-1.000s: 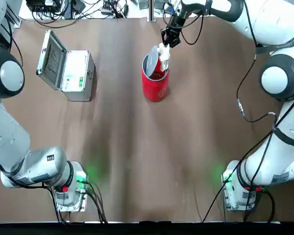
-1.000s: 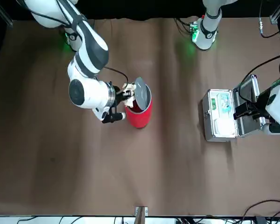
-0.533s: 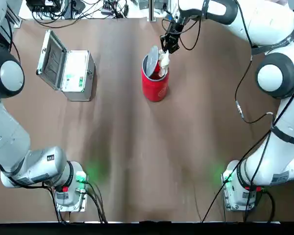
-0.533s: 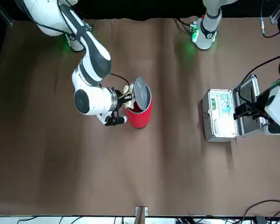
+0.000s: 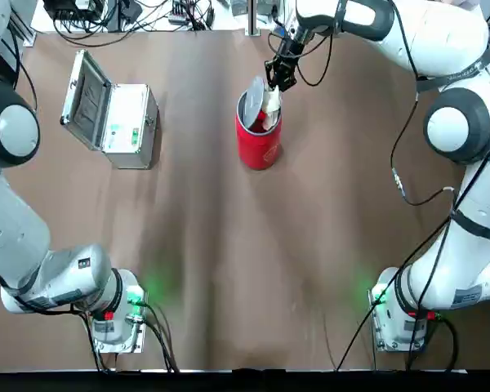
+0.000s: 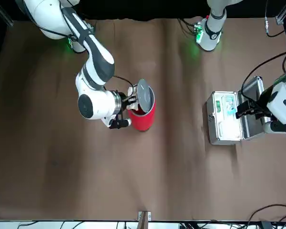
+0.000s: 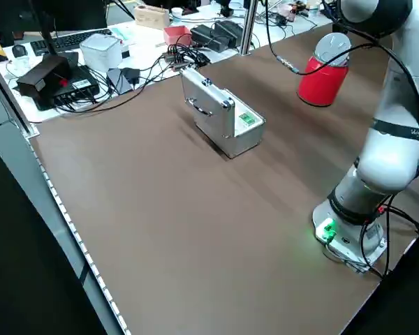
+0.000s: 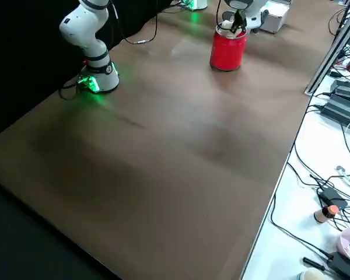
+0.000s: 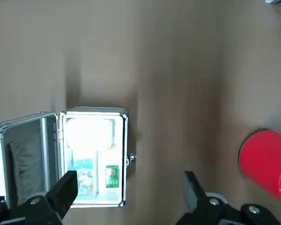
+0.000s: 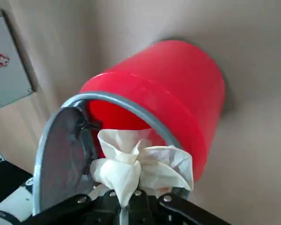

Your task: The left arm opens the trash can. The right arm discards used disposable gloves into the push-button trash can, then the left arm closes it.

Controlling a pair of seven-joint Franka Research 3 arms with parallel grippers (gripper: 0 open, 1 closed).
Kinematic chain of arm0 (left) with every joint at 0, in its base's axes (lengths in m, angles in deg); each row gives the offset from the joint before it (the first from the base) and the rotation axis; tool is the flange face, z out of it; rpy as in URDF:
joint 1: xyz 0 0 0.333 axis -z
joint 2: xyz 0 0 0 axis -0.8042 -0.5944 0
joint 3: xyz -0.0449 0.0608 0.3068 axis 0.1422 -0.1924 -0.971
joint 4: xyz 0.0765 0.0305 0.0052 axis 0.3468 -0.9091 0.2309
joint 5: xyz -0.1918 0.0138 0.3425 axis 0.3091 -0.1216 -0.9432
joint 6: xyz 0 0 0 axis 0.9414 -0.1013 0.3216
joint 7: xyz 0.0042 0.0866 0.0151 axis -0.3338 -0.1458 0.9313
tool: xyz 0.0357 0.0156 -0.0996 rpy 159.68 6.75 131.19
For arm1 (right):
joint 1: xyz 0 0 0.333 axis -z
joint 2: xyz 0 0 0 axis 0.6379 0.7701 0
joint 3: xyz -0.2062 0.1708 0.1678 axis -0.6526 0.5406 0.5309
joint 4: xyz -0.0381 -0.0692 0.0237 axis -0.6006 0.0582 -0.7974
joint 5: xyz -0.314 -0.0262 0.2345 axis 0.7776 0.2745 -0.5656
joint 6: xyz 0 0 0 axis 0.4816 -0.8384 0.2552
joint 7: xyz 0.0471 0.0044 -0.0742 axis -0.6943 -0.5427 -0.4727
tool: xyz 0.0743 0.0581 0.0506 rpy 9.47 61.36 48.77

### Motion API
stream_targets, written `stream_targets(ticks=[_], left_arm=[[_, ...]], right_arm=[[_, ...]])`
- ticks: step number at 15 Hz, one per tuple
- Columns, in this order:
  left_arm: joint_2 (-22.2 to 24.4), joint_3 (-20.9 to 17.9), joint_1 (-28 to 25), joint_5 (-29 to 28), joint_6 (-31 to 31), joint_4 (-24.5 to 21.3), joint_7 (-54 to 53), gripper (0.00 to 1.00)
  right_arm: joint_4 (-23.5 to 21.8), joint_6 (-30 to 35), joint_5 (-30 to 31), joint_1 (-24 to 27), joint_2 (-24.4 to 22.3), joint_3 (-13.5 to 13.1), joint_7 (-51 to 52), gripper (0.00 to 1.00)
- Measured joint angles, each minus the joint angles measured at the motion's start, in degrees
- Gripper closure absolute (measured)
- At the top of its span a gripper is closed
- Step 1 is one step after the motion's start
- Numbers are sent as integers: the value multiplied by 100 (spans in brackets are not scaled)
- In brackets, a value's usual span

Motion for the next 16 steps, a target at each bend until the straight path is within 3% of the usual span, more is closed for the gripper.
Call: stream_targets(ticks=[16], left_arm=[[45, 21, -12, -1, -264, -1, 4, 0]], right_arm=[[8, -6, -193, -13, 179, 0, 0, 97]])
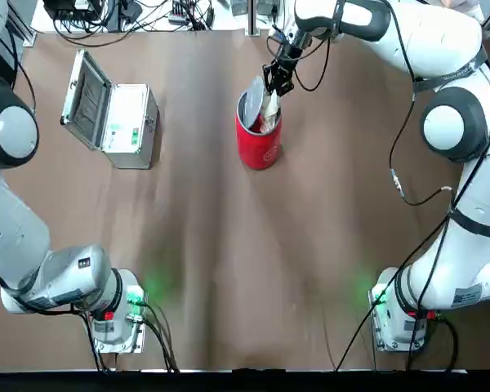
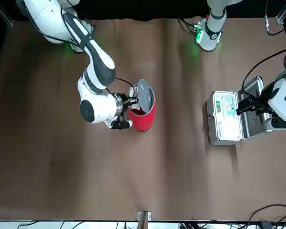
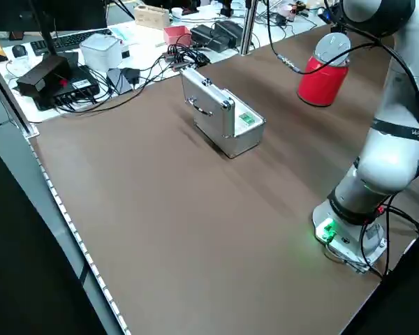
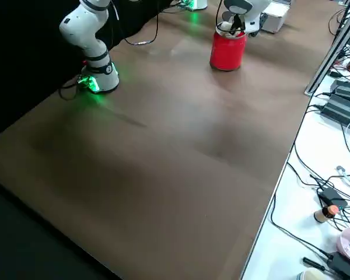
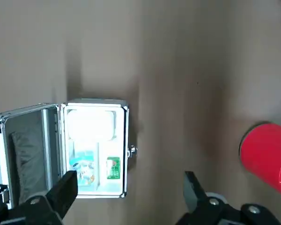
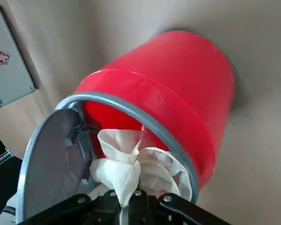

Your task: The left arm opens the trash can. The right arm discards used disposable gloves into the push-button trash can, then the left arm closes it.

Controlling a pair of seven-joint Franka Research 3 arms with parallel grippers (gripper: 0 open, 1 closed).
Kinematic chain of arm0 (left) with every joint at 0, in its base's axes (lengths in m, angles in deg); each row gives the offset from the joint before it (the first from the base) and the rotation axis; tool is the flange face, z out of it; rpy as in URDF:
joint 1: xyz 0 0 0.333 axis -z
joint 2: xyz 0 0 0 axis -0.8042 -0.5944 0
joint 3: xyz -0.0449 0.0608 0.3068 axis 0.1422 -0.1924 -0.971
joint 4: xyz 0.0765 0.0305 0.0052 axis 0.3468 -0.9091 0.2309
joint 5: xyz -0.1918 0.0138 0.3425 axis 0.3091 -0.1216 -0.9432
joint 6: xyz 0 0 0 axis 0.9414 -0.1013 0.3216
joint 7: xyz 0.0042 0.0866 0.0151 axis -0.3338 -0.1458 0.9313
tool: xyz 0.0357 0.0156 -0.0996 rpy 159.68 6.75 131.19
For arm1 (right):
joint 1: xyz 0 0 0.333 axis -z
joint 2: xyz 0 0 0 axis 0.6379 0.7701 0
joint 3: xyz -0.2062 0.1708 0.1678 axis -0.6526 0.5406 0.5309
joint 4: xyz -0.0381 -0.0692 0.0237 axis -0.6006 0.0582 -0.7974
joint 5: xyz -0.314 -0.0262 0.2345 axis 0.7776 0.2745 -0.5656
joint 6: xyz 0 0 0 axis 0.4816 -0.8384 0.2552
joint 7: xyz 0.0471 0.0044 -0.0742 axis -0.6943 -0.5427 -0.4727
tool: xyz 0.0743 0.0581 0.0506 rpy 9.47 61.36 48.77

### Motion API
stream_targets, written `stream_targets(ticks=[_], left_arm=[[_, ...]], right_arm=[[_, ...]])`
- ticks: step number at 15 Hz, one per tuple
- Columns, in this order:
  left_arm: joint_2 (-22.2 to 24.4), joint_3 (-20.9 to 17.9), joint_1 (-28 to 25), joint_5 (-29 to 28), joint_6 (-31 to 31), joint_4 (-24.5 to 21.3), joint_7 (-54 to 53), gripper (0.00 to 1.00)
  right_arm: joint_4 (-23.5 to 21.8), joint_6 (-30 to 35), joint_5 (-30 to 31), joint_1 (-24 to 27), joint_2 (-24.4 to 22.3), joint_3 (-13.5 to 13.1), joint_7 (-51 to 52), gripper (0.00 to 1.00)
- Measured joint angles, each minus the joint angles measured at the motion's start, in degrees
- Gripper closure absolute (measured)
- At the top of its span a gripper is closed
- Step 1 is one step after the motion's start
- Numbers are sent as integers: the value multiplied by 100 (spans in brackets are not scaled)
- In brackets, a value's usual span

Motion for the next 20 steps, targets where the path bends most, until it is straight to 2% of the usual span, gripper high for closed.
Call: stream_targets(ticks=[16, 17, 20], left_arm=[[1, 40, 58, 0, -294, -22, -12, 0], [1, 40, 58, 0, -294, -22, -12, 0], [1, 42, 60, 0, -296, -25, -12, 0]], right_arm=[[2, 1, -113, 7, 0, -11, -7, 97], [2, 1, -113, 8, 0, -12, -8, 96], [2, 2, -115, 13, 0, -13, -9, 71]])
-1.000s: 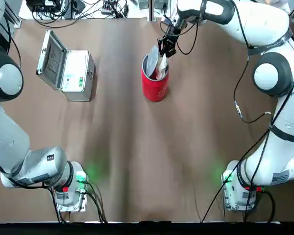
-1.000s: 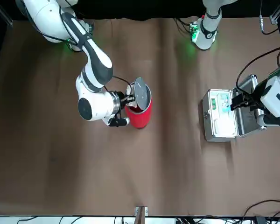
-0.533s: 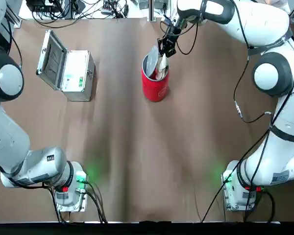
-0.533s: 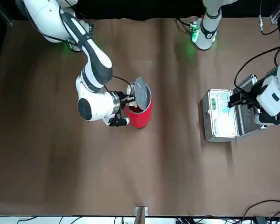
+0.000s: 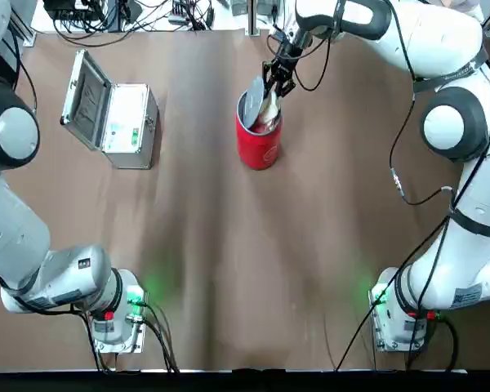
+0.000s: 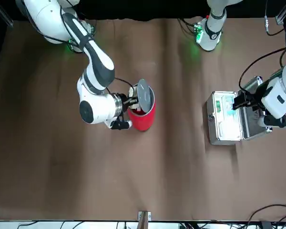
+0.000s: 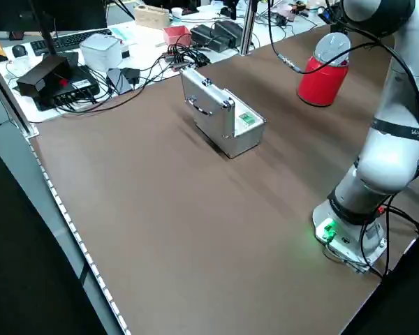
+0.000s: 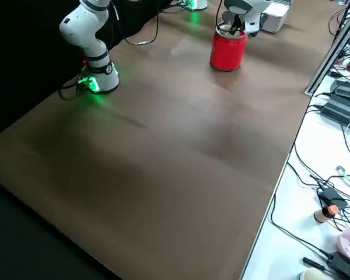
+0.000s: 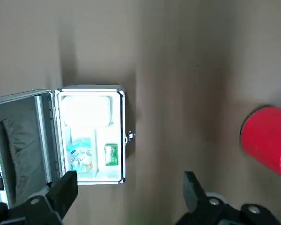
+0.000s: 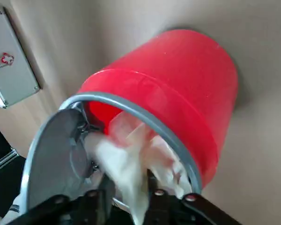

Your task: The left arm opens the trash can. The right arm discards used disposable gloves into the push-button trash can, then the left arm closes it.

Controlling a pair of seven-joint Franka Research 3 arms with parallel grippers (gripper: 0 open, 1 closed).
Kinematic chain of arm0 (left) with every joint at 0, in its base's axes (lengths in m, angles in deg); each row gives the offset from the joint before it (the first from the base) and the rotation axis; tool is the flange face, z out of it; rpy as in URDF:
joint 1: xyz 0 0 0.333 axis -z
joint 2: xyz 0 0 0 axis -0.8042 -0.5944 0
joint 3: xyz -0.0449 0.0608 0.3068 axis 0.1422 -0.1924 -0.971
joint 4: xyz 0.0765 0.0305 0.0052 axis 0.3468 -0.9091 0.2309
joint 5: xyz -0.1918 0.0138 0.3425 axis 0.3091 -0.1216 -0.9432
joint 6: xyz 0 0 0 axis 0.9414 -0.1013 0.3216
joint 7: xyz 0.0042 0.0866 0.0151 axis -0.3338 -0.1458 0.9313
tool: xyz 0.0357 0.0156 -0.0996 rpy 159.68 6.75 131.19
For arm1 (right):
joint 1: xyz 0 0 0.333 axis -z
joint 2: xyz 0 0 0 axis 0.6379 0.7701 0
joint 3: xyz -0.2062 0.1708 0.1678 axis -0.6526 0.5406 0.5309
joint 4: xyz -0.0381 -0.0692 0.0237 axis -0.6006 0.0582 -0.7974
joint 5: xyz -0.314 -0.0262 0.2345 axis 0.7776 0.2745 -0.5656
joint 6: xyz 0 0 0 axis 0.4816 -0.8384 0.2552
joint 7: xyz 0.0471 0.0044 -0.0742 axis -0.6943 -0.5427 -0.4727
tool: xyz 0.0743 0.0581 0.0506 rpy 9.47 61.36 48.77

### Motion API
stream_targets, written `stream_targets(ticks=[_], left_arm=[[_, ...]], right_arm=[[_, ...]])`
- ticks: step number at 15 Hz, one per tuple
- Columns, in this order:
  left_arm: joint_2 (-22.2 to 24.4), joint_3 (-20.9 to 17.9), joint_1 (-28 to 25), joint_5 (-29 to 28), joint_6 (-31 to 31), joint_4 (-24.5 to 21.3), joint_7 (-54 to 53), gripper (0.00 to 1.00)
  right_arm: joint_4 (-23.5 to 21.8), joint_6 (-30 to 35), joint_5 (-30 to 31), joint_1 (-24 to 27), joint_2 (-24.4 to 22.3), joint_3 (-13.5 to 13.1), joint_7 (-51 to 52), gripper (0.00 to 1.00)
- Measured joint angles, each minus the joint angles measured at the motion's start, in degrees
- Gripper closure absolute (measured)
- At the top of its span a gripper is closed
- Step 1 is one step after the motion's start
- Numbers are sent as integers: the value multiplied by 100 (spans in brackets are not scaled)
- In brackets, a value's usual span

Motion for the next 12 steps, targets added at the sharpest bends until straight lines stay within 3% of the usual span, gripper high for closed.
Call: stream_targets(ticks=[3, 4, 6, 7, 12], left_arm=[[0, 2, 1, 0, -3, -2, 0, 0], [0, 5, 3, 0, -6, -3, 0, 0], [0, 6, 3, 0, -7, -3, 0, 0], [0, 8, 4, 0, -7, -3, 0, 0], [1, 123, -1, 0, 1, 15, -5, 0]], right_arm=[[0, 1, 0, 1, 0, -1, 0, 42], [0, 4, 0, 2, 0, -1, 0, 24], [1, 41, -8, 6, 0, -1, 0, 6], [6, 58, -14, 9, 0, -1, 0, 2], [65, 133, -19, 102, -2, -1, -5, 2]])
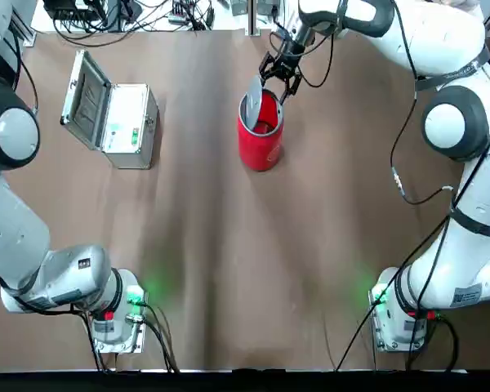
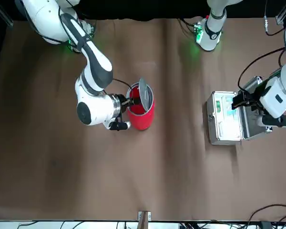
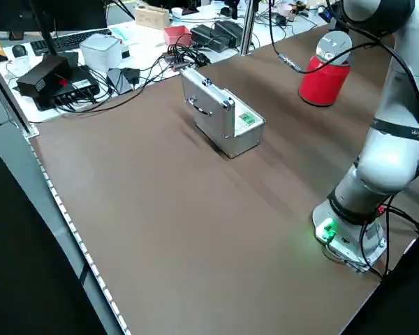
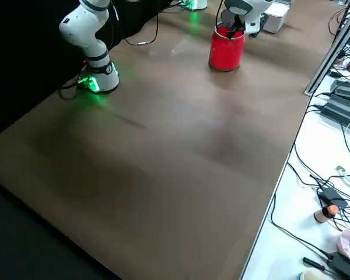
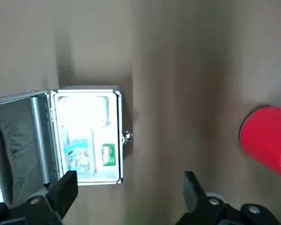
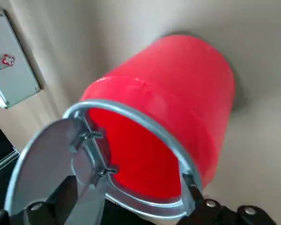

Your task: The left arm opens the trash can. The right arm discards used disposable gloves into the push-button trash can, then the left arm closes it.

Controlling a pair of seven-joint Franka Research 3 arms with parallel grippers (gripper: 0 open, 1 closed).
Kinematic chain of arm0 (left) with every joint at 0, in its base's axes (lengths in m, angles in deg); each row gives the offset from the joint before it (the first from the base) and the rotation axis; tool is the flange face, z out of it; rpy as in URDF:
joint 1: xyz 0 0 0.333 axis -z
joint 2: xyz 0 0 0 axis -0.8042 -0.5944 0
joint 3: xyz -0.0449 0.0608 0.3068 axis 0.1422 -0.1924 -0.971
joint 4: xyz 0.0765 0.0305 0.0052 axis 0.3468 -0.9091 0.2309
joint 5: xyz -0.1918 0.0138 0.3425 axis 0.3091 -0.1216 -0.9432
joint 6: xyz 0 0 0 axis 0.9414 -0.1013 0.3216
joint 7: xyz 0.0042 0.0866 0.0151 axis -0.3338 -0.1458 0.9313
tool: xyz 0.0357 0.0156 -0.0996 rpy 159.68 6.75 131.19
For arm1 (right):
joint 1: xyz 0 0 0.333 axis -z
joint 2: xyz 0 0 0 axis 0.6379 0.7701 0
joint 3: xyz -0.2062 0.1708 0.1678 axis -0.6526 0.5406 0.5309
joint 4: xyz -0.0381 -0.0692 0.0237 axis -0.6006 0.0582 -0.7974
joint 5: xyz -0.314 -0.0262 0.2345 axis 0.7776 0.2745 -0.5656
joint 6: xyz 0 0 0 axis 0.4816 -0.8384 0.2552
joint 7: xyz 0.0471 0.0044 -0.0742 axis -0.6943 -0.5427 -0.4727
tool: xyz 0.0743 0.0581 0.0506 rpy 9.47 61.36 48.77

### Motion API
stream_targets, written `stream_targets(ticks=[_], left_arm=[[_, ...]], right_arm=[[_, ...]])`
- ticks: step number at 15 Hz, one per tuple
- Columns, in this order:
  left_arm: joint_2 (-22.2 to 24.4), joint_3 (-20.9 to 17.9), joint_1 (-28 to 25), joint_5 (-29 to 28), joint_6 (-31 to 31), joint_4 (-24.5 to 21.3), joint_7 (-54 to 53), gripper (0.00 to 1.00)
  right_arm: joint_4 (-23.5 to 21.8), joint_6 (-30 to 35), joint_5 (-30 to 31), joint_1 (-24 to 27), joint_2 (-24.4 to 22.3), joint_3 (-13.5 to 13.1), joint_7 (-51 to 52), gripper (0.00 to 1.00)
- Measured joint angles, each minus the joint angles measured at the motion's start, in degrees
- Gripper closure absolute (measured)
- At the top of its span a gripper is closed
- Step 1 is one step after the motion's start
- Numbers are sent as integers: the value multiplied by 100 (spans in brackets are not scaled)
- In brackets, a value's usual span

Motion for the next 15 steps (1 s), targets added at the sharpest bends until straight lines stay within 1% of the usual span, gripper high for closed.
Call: stream_targets(ticks=[3, 5, 6, 9, 11, 14, 15], left_arm=[[1, 234, 8, 0, 0, 4, 47, 0], [4, 287, 31, 0, 0, 5, 44, 1], [5, 321, 27, 0, 0, 8, 44, 6], [6, 668, 0, 0, -5, 9, 56, 37], [7, 936, 8, 1, -10, 5, 150, 54], [-25, 1255, 52, 92, -25, -63, 403, 82], [-158, 1446, 149, 171, 1, -98, 747, 99]], right_arm=[[101, 53, 0, 39, -2, 0, -83, 2], [141, 86, 0, 39, -3, 5, -146, 2], [146, 87, 0, 39, -3, 6, -162, 2], [192, 124, 0, 63, -10, -1, -189, 2], [278, 242, 7, 206, -34, -21, -207, 2], [340, 444, 73, 697, -42, -45, -202, 2], [361, 609, 339, 1103, -42, -55, -190, 2]])
